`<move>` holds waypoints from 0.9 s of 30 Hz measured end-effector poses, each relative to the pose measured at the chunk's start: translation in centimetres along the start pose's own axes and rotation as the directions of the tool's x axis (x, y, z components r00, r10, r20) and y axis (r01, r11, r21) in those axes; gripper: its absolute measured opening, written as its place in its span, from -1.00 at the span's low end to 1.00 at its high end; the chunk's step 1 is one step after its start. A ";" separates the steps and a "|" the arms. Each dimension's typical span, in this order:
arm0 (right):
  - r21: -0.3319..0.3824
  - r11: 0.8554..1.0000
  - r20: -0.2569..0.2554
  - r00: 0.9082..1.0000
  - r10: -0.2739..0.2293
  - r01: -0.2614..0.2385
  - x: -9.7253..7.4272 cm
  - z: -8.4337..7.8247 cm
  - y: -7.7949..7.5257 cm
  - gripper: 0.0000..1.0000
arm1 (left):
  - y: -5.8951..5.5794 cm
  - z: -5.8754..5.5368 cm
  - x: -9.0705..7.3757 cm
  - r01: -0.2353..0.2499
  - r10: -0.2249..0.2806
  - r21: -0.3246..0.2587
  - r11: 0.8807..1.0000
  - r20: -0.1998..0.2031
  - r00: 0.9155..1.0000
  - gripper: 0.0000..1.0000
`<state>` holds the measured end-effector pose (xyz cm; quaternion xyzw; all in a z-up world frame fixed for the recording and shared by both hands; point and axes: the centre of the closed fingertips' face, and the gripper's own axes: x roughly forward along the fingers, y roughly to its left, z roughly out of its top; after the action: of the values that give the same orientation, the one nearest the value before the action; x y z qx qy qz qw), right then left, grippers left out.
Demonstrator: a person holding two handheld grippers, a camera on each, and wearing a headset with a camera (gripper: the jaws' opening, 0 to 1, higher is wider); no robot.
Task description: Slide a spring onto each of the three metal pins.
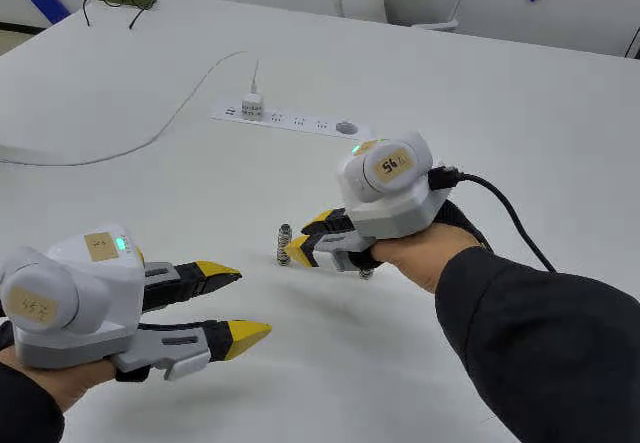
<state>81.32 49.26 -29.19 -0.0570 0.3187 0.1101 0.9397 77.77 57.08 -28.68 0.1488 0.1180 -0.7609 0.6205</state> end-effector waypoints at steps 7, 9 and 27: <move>-0.004 1.000 0.024 1.000 -0.005 0.005 -1.6 0.1 0.8 -0.56 | 0.2 0.5 0.0 -0.004 0.004 -0.001 1.000 0.004 1.000 -0.13; -0.002 1.000 0.028 1.000 -0.005 0.005 -2.0 -0.1 1.0 -0.55 | 0.1 0.6 0.0 -0.005 0.005 -0.003 1.000 0.006 1.000 -0.11; 0.014 0.999 0.058 0.997 -0.043 0.042 -6.7 -2.8 2.1 -0.47 | -0.5 1.6 -0.1 -0.004 0.004 0.009 1.000 0.011 1.000 -0.02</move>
<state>74.00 49.67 -27.35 -0.0545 0.2906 0.0896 0.9511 77.14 56.72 -27.20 0.1475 0.1106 -0.7612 0.6218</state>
